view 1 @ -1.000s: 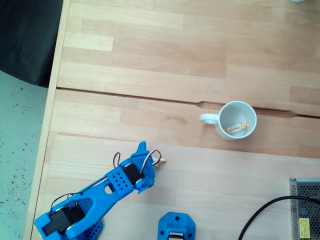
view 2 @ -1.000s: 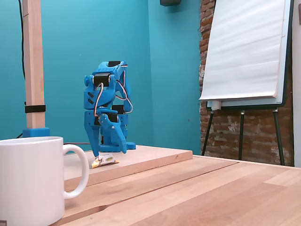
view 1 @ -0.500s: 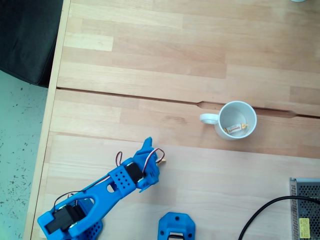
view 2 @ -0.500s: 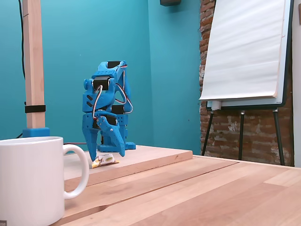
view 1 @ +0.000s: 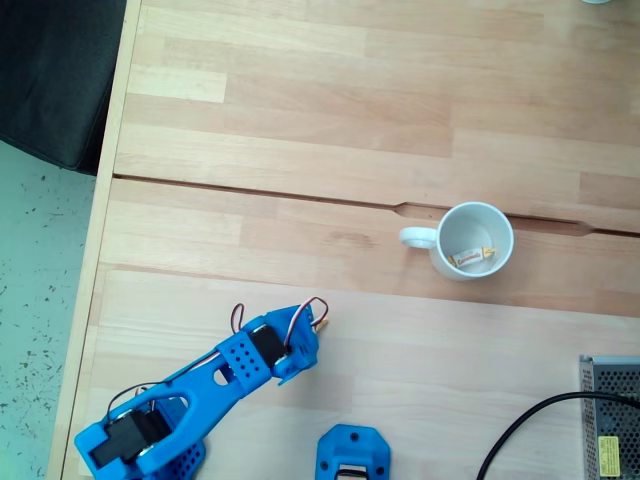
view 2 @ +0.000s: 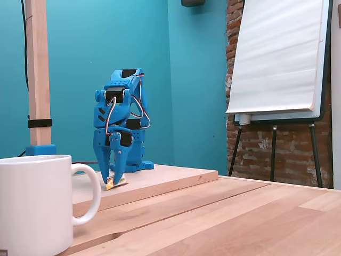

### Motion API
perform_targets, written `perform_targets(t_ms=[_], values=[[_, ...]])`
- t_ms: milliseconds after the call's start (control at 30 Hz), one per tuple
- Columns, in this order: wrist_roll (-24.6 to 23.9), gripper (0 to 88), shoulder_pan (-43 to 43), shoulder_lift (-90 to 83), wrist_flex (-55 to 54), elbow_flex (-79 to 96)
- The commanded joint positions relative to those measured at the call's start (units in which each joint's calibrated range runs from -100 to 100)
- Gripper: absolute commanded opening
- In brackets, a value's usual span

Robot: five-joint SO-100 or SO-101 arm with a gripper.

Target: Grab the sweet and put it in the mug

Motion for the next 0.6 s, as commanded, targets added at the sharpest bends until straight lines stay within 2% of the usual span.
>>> perform_targets(t_ms=[0, 200, 367, 567], values=[[0.1, 0.0, 0.2, -0.4, -0.6, -0.1], [-0.4, 0.0, 0.1, -1.0, -0.6, -0.6], [-0.8, 0.0, 0.0, -9.4, 0.7, -2.2], [-7.3, 0.0, -1.7, -22.1, 6.6, -7.8]])
